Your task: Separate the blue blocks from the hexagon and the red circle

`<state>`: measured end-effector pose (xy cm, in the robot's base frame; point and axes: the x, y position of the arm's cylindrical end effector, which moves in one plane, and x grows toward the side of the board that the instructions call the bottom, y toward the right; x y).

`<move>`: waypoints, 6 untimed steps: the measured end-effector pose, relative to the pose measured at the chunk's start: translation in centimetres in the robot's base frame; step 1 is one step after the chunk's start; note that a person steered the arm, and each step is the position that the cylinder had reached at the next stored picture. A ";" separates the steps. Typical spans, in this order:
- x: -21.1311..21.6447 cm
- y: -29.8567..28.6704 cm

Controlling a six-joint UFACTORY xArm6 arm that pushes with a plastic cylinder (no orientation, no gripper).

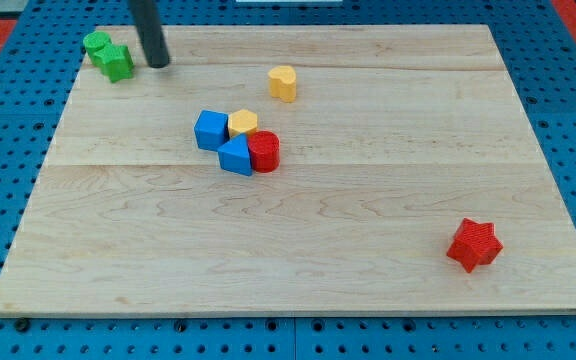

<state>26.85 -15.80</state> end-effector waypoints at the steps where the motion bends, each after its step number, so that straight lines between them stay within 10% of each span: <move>1: 1.2 4.3; 4: 15.8 10.5; 6: 17.6 14.2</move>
